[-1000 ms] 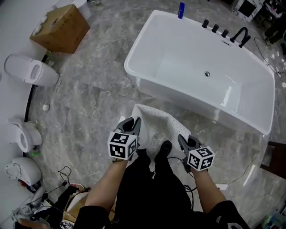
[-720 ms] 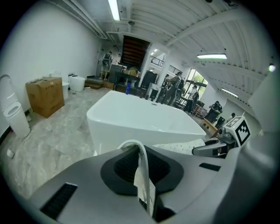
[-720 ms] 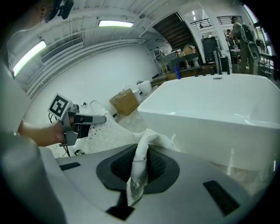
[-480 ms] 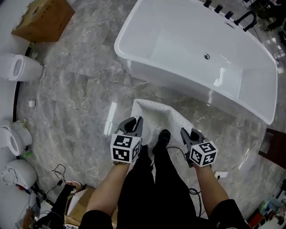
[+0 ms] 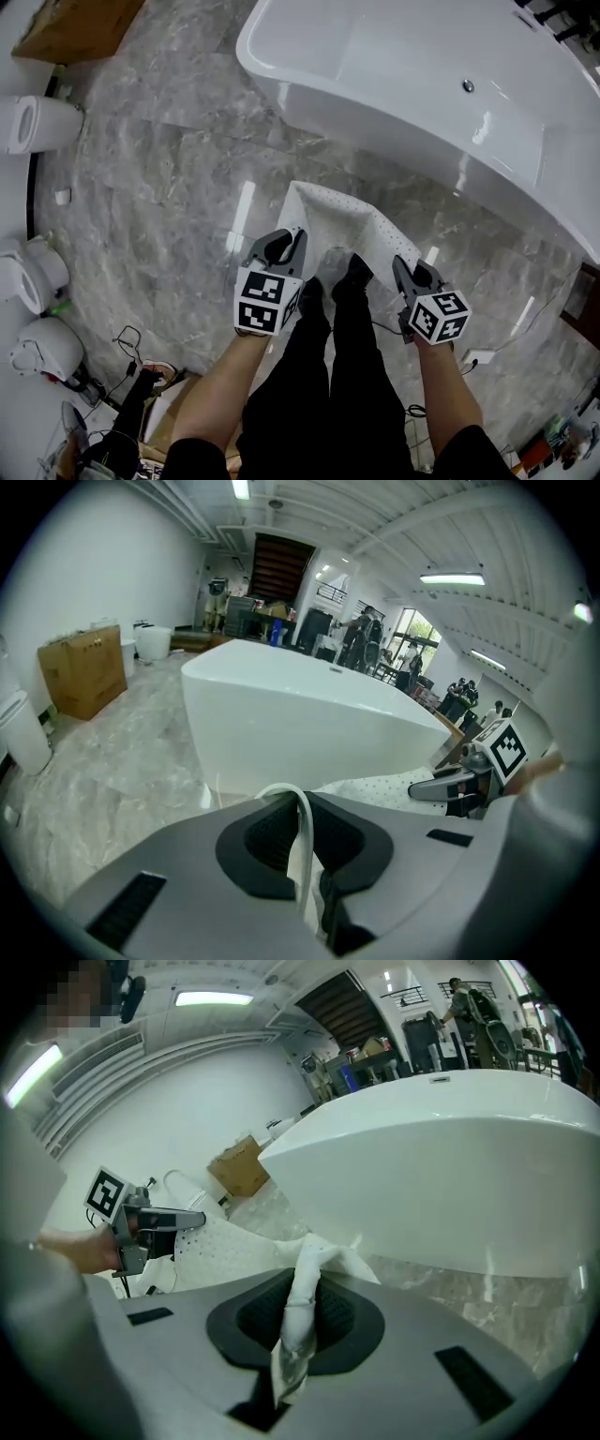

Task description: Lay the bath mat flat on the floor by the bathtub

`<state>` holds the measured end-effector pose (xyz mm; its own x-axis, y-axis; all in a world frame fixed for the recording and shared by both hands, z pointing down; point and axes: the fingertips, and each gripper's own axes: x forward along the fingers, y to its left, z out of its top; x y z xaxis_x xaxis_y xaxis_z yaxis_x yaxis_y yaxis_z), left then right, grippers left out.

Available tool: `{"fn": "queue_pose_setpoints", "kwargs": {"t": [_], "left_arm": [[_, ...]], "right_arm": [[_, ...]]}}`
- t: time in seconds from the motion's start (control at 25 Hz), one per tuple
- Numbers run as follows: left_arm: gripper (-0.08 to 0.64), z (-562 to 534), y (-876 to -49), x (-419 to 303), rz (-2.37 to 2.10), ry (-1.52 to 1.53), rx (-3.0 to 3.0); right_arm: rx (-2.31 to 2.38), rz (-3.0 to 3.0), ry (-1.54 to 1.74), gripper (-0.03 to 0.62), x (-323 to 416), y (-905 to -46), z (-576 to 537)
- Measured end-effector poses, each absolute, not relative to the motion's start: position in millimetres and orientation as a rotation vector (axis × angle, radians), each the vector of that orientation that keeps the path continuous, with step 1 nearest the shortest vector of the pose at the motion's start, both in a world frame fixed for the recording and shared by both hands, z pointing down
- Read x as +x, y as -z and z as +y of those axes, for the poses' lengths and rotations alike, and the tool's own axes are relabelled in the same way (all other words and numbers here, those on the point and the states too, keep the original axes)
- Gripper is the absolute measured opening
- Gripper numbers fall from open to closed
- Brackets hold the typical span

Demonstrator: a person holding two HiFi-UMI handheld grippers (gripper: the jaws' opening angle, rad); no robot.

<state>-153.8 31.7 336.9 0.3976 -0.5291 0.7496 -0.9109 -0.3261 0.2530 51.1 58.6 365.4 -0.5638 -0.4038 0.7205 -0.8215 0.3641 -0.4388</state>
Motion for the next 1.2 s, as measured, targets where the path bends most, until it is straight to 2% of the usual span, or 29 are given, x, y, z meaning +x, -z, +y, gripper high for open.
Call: {"fn": "queue_pose_setpoints", "kwargs": {"t": [0.44, 0.76, 1.2], "left_arm": [[0.025, 10, -450, -156, -1.210, -0.713, 1.927], [0.025, 0, -524, -159, -1.154, -0.839, 1.952], [0.025, 3, -580, -147, -1.081, -0.891, 1.881]], "right_arm": [[1.036, -2.099, -1.118, 0.032, 52, -479, 34], [1.043, -2.029, -1.157, 0.032, 74, -561, 30], [1.039, -1.911, -1.211, 0.032, 104, -629, 44]]}}
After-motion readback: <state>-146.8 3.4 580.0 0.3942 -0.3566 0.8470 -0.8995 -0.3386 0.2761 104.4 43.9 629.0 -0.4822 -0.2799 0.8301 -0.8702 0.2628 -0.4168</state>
